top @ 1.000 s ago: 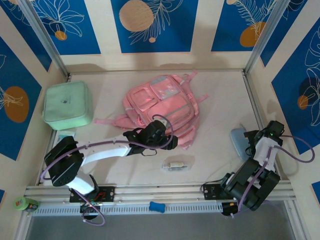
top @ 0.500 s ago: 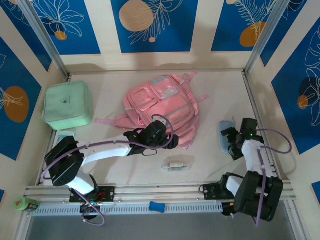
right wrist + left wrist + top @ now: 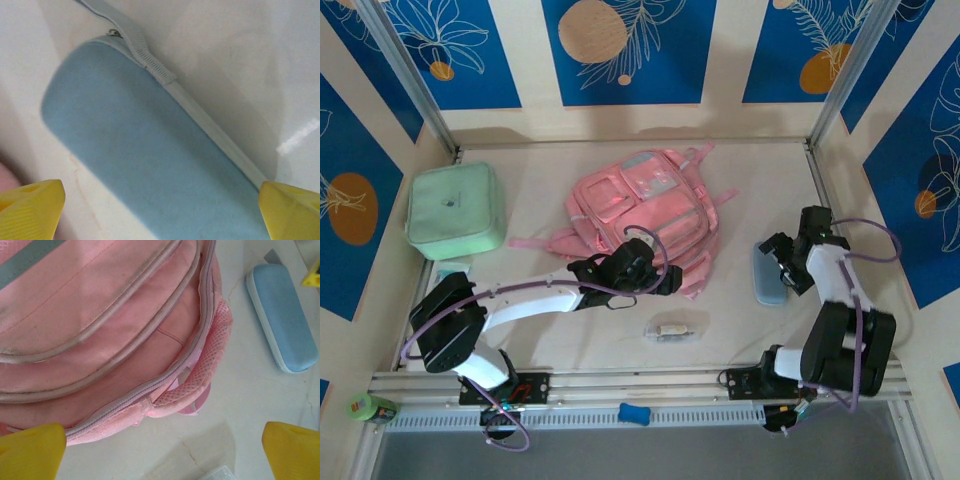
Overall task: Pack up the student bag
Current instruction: Move the glasses case to the middle-right of the table, then pick up the glasses case from the middle-right of the table.
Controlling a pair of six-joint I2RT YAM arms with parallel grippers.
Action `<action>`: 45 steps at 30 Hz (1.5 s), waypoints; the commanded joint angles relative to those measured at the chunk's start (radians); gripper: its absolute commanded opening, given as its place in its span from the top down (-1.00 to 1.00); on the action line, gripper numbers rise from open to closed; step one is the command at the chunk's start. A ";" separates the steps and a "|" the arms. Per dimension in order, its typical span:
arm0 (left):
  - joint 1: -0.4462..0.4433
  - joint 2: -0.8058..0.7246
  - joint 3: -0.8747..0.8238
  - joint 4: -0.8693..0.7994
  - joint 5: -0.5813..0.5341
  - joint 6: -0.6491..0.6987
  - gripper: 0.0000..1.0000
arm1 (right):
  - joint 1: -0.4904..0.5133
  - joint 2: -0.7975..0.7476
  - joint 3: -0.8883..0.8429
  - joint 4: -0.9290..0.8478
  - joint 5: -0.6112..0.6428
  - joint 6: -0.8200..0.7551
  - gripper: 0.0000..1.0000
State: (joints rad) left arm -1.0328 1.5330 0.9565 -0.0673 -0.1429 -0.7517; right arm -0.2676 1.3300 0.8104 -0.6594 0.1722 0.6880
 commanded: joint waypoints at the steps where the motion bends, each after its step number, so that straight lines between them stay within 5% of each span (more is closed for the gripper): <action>1: -0.007 -0.029 0.003 0.000 -0.032 0.001 -0.99 | -0.014 0.096 0.044 0.005 -0.056 -0.099 -0.98; 18: 0.000 -0.044 -0.009 -0.028 -0.058 0.010 -0.99 | 0.271 0.026 -0.036 -0.011 -0.136 -0.001 -0.98; 24: 0.007 -0.053 -0.019 -0.034 -0.063 0.009 -0.99 | 0.392 0.037 -0.010 -0.081 -0.039 -0.011 -0.98; 41: 0.020 -0.083 -0.036 -0.057 -0.080 0.011 -0.99 | 0.475 0.217 0.069 -0.090 0.086 -0.035 -1.00; 45: 0.022 -0.085 -0.036 -0.061 -0.082 0.012 -0.99 | 0.474 0.224 0.075 -0.086 0.086 -0.035 -0.87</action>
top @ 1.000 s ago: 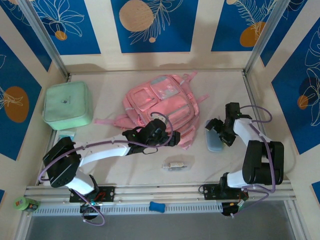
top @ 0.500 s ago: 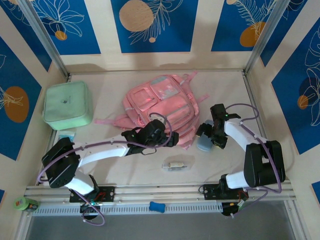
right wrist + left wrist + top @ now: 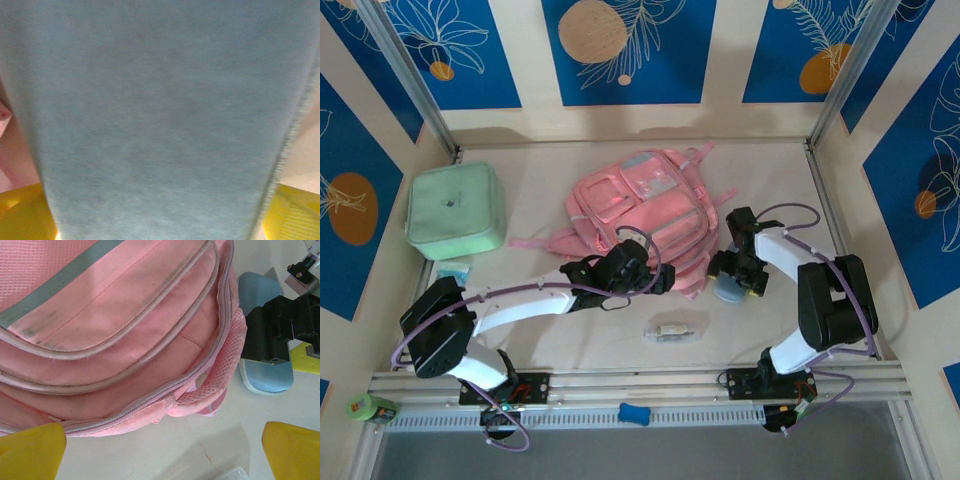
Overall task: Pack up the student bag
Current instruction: Pick up the glasses case from the middle-right of the table.
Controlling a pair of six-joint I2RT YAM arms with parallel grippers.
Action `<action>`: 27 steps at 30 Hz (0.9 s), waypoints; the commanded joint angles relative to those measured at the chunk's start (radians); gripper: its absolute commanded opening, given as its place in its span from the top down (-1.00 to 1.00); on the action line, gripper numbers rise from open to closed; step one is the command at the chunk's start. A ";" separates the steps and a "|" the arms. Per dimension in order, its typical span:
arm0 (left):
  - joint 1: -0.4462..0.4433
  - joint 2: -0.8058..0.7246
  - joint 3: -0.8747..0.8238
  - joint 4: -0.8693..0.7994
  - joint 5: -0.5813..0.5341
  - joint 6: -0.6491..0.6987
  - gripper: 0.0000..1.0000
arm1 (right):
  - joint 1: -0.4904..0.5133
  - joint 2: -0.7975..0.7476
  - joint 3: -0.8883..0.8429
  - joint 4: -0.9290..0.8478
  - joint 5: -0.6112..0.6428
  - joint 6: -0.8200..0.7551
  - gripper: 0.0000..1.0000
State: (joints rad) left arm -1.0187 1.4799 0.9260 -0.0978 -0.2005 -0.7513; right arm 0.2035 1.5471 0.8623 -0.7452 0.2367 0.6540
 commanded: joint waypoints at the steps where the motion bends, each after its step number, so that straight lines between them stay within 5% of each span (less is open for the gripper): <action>1: 0.010 -0.032 -0.004 -0.034 -0.024 0.013 -0.99 | 0.002 0.009 0.023 0.002 0.013 -0.002 -0.87; 16: 0.034 -0.048 0.036 -0.097 -0.045 0.072 -0.99 | -0.069 -0.096 0.001 -0.006 -0.076 -0.038 -0.57; 27: 0.123 0.115 0.306 -0.292 -0.023 0.531 -0.97 | -0.087 -0.283 0.009 -0.095 -0.143 -0.077 -0.52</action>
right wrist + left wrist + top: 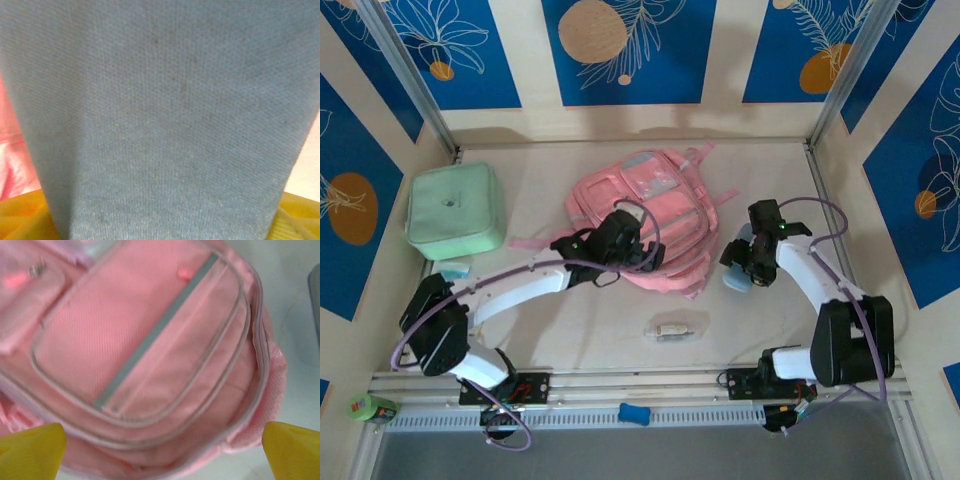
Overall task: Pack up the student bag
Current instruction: Pick up the glasses case from the middle-right of the table, then open the student bag at the top-center of the table.
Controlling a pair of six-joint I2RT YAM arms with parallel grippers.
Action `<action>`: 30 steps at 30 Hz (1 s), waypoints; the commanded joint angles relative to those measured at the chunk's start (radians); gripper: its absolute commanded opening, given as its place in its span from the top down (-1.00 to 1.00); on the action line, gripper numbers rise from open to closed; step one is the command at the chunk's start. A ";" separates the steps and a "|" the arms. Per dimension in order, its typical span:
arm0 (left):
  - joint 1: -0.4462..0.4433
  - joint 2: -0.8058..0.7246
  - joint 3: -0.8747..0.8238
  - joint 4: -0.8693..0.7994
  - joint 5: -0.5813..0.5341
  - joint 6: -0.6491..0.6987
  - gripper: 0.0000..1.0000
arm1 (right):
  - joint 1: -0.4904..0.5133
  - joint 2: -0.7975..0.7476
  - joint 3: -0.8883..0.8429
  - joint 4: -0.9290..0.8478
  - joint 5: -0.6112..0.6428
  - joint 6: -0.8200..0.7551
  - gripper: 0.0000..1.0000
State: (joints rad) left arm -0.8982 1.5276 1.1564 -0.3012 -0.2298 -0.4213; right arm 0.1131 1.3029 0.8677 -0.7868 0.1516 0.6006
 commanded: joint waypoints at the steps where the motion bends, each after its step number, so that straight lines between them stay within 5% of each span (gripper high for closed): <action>1: 0.002 0.100 0.105 -0.099 0.015 0.248 -0.95 | 0.005 -0.049 0.010 -0.063 -0.064 -0.025 -0.52; 9: -0.001 0.279 0.241 -0.076 0.021 0.473 -0.90 | 0.025 -0.093 0.022 -0.092 -0.089 -0.032 -0.50; 19: 0.000 0.452 0.365 -0.068 -0.130 0.545 -0.83 | 0.029 -0.100 0.017 -0.092 -0.096 -0.038 -0.47; 26: 0.011 0.480 0.413 -0.093 -0.154 0.572 -0.25 | 0.031 -0.102 0.029 -0.100 -0.096 -0.041 -0.45; 30: 0.022 0.462 0.413 -0.094 -0.150 0.572 0.32 | 0.033 -0.110 0.040 -0.106 -0.107 -0.041 -0.44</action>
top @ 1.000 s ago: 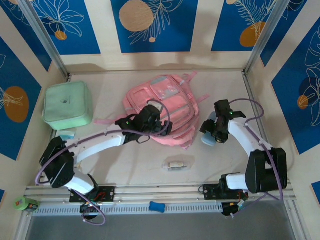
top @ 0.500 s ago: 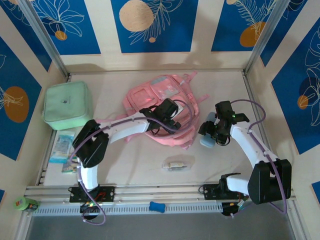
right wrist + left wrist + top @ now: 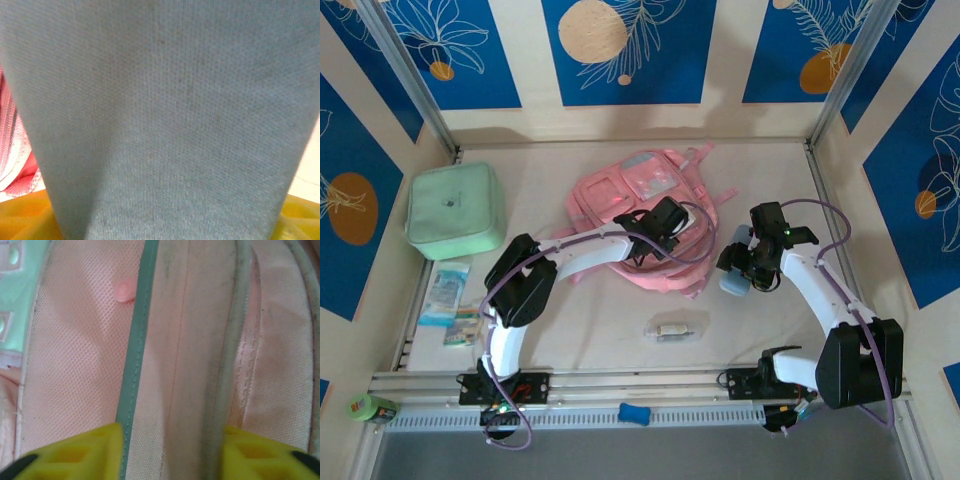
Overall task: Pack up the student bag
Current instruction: Open the student bag at the top-center of the table, then place the glasses case in the student bag.
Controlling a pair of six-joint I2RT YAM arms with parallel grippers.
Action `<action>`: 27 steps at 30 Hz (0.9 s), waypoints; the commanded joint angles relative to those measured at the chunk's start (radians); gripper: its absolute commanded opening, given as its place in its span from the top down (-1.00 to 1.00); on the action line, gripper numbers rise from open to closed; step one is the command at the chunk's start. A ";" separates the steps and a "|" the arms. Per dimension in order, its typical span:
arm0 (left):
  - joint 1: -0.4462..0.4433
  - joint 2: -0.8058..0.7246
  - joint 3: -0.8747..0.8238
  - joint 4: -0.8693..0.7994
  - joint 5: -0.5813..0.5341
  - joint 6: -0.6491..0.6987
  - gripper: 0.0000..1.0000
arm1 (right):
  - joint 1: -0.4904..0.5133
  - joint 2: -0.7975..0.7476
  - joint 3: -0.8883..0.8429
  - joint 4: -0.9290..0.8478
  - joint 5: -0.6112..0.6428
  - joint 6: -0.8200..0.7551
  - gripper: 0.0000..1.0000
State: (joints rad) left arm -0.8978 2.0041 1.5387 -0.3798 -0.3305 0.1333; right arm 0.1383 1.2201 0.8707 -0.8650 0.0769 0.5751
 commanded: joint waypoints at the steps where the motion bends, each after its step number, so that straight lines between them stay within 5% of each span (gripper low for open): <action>1: 0.026 -0.019 0.032 -0.017 -0.047 0.014 0.47 | 0.010 -0.030 0.039 -0.028 -0.037 -0.015 -0.44; 6: 0.034 -0.063 0.036 -0.035 -0.019 -0.002 1.00 | 0.020 -0.036 0.063 -0.052 -0.043 -0.022 -0.44; 17: 0.047 -0.239 0.120 -0.114 -0.057 -0.134 1.00 | 0.122 -0.014 0.132 -0.053 -0.105 -0.044 -0.44; 27: 0.059 -0.308 0.166 -0.170 -0.028 -0.355 1.00 | 0.300 0.252 0.284 0.109 -0.174 -0.051 -0.42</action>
State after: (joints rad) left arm -0.8379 1.7760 1.6501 -0.5720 -0.3668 -0.1143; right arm 0.3992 1.3994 1.0836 -0.8223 -0.0429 0.5488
